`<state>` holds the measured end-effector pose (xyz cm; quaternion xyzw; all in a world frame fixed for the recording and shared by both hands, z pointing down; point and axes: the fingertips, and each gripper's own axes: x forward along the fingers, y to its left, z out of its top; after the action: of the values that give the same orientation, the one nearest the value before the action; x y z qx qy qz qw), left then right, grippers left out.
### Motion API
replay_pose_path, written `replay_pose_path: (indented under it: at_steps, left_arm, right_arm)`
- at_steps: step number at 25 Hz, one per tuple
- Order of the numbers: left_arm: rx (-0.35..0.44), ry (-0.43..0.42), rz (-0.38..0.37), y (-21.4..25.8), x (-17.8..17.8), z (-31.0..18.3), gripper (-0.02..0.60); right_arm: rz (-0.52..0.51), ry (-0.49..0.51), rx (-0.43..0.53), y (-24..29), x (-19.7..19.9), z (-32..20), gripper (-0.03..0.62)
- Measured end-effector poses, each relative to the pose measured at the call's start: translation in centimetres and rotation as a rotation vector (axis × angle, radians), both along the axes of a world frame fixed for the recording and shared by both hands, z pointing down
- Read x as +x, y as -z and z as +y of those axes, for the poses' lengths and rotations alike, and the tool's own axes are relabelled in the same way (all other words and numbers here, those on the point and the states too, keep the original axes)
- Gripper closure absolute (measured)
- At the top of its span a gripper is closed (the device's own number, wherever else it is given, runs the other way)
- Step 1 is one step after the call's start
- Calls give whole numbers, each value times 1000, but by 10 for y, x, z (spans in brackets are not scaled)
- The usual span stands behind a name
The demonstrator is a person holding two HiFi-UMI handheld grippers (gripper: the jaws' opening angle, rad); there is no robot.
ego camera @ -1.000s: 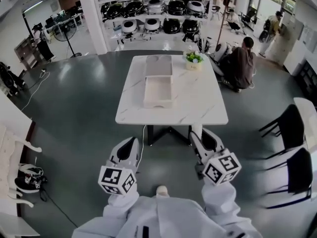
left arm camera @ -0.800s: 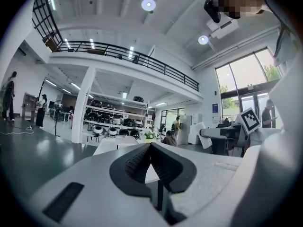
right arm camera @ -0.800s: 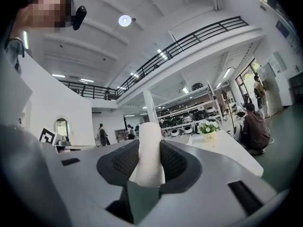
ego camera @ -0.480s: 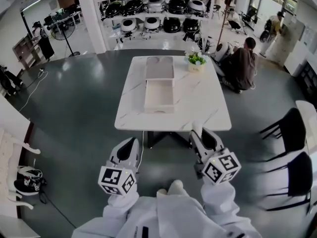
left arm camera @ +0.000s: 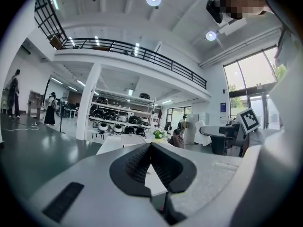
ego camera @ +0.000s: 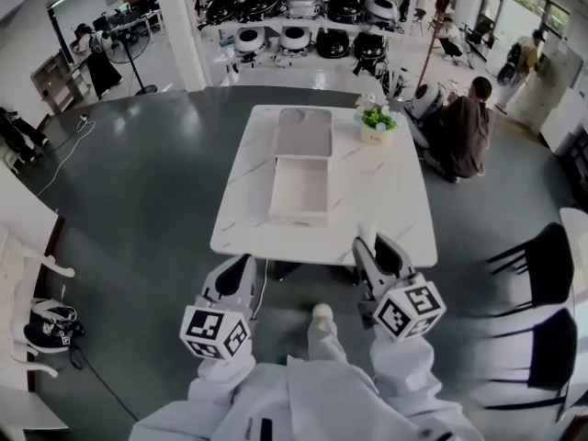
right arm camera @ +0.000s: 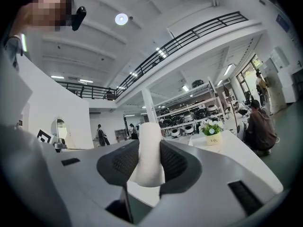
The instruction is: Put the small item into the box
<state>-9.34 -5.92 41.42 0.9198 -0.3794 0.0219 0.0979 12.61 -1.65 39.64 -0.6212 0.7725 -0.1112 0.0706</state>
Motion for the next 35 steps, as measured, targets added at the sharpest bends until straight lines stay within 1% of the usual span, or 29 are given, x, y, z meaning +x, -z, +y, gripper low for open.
replay_pose_path:
  at_steps: [4, 7, 12, 17, 26, 35]
  left_arm:
    - [-3, 23, 4, -1, 13, -36, 583]
    - [-20, 39, 9, -5, 25, -60, 583]
    - [-46, 65, 16, -9, 44, -91, 583]
    - [-69, 98, 15, -20, 54, -120, 583]
    - [-97, 159, 12, -35, 70, -158, 583]
    - [-127, 225, 9, -60, 76, -185, 583]
  right_arm:
    - [7, 35, -7, -3, 12, -42, 476]
    - [11, 56, -14, -3, 20, -72, 476]
    - [16, 98, -38, -5, 34, -113, 476]
    - [9, 138, -58, -17, 43, -151, 476]
    - [9, 225, -91, -36, 55, -202, 476]
    - [37, 322, -117, -59, 48, -251, 476]
